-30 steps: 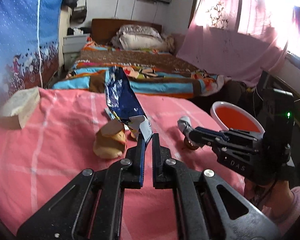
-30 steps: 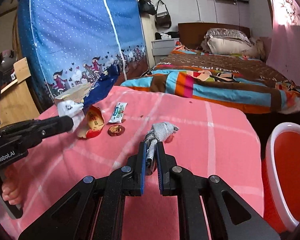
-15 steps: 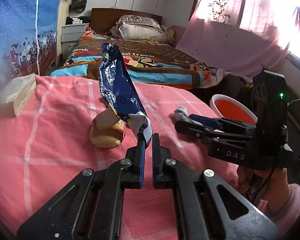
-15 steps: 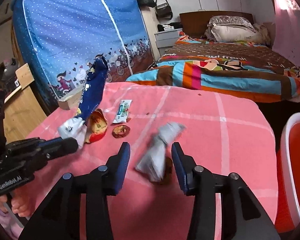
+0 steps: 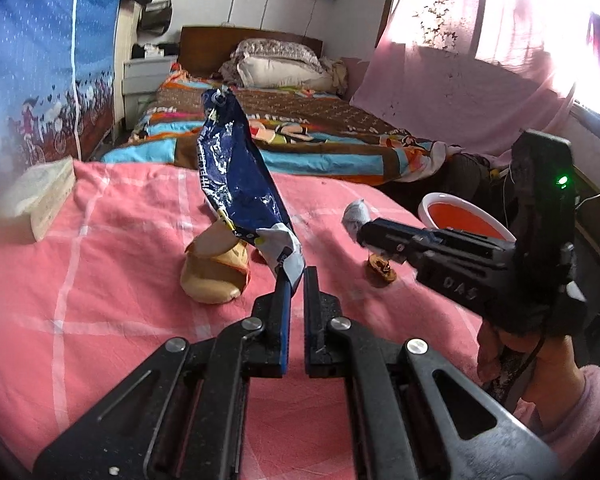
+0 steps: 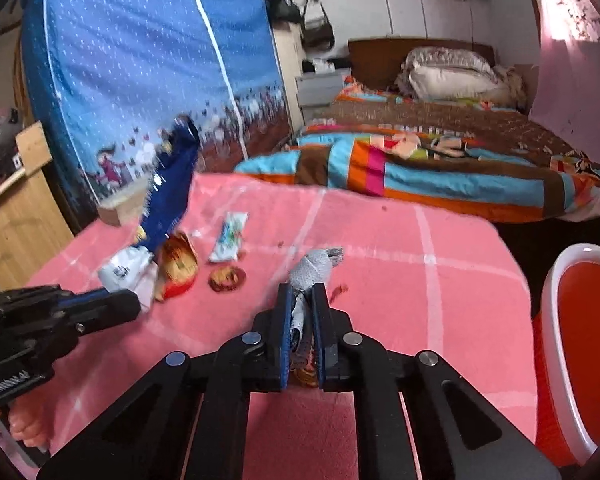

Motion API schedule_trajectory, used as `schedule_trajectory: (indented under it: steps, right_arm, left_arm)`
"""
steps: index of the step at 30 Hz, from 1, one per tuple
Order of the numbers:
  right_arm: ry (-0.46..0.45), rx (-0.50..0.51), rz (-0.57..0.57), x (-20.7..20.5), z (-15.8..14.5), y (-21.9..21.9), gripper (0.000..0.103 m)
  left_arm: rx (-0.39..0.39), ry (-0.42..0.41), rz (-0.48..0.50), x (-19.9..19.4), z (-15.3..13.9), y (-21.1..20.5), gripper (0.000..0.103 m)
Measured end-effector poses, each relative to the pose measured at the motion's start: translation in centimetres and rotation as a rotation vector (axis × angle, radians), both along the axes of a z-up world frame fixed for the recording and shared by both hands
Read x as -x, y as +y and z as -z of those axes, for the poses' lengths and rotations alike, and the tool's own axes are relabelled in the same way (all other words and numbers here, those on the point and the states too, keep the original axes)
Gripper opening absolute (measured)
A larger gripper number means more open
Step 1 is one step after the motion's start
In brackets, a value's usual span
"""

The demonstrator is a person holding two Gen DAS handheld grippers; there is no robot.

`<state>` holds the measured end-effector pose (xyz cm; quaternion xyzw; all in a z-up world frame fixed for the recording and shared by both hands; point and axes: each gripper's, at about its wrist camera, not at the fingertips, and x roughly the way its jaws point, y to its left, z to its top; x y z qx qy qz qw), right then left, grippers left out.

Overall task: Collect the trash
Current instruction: 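Carry the wrapper and cloth over the red bucket and open both tools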

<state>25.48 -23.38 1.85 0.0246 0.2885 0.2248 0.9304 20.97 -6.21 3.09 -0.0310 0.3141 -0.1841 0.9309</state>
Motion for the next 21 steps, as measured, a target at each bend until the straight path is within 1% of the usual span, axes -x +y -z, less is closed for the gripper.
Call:
schedule_trajectory:
  steps: [1, 4, 7, 8, 10, 13, 16, 21]
  right_arm:
    - [-0.023, -0.021, -0.001, 0.3, -0.4, -0.3, 0.007]
    - [-0.167, -0.096, -0.007, 2.1, -2.2, -1.5, 0.007]
    - [-0.296, -0.167, -0.018, 3.8, -3.7, -2.7, 0.007]
    - [-0.353, -0.179, -0.008, 4.6, -4.3, -3.3, 0.007]
    - [-0.432, -0.194, 0.009, 5.7, -5.0, -4.1, 0.007]
    - [-0.515, -0.217, 0.047, 6.7, -5.9, -5.2, 0.007]
    - [-0.592, -0.215, 0.11, 7.7, -6.6, -6.8, 0.007]
    - [-0.661, -0.162, 0.214, 9.0, -7.4, -8.7, 0.007]
  left_arm:
    - [-0.007, -0.016, -0.001, 0.2, -0.2, -0.1, 0.034]
    - [-0.036, -0.073, -0.004, 0.8, -0.9, -0.6, 0.034]
    - [-0.067, -0.157, -0.006, 1.6, -1.8, -1.4, 0.034]
    - [-0.074, -0.188, -0.002, 1.9, -2.3, -1.8, 0.034]
    - [-0.085, -0.245, 0.006, 2.3, -3.1, -2.4, 0.034]
    - [-0.087, -0.329, 0.035, 2.8, -4.6, -3.6, 0.034]
    - [-0.085, -0.373, 0.077, 2.7, -5.5, -5.0, 0.034]
    - [-0.08, -0.411, 0.177, 2.3, -6.2, -8.3, 0.034]
